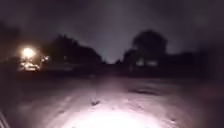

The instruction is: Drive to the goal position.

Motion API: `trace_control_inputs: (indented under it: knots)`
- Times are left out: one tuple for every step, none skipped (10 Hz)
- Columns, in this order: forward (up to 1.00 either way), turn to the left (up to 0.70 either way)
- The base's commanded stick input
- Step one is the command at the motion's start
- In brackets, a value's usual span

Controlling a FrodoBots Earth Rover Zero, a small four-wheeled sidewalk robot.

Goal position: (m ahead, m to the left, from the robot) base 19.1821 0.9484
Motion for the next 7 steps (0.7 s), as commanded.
trace_control_inputs:
  knots:
    - [0.7, 0.0]
    - [0.7, 0.0]
    - [0.7, 0.0]
    - [0.7, 0.0]
    - [0.7, 0.0]
    - [0.7, 0.0]
    - [0.7, 0.0]
